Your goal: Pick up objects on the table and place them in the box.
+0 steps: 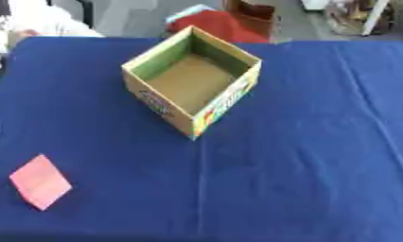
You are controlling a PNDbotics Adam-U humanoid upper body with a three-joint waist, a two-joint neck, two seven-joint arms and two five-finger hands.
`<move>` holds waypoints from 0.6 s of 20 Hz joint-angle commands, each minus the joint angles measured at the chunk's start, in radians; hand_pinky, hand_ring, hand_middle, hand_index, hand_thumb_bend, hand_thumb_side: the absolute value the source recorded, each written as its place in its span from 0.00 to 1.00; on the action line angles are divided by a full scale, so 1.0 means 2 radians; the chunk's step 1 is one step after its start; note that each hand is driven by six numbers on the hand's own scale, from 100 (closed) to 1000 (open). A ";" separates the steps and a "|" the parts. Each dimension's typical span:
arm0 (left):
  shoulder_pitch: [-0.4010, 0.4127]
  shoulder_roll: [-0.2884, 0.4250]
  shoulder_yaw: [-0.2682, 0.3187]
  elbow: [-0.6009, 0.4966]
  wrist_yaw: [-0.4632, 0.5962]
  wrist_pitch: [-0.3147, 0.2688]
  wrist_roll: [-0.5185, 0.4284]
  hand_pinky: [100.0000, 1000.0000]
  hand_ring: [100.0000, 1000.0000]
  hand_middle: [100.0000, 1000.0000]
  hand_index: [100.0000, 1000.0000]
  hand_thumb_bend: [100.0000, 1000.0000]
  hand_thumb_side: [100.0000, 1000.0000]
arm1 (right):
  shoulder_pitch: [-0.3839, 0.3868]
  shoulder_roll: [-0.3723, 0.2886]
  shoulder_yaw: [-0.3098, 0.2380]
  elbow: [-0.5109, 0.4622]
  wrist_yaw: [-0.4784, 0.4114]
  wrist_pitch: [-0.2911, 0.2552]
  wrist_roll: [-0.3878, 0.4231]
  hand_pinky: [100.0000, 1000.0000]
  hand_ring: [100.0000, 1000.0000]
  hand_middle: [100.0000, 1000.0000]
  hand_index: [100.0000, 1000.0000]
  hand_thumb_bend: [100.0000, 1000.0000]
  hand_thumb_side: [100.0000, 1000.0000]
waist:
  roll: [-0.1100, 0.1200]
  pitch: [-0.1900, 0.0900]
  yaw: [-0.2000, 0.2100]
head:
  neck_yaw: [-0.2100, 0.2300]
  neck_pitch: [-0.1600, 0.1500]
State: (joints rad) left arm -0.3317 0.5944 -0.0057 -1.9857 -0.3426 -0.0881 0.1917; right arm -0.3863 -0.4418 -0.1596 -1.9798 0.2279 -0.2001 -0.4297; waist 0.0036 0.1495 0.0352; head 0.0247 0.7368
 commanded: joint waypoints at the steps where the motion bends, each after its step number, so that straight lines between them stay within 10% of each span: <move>1: 0.007 0.069 -0.003 -0.007 -0.034 0.024 -0.035 0.67 0.70 0.70 0.85 0.09 0.78 | -0.004 -0.018 -0.002 -0.010 0.004 0.000 0.002 0.66 0.72 0.84 0.76 0.00 1.00 | 0.002 -0.007 0.001 | -0.002 0.001; 12: 0.072 0.210 -0.017 -0.007 -0.070 0.071 -0.185 0.72 0.76 0.78 0.85 0.11 0.84 | 0.001 -0.025 -0.002 -0.010 0.006 0.001 0.003 0.67 0.72 0.84 0.76 0.00 1.00 | 0.010 -0.010 0.005 | -0.013 0.005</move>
State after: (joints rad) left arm -0.1836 0.9560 -0.0458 -1.9859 -0.4757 0.0482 -0.1435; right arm -0.3776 -0.4599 -0.1592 -1.9798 0.2316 -0.1979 -0.4267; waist 0.0234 0.1427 0.0447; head 0.0042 0.7378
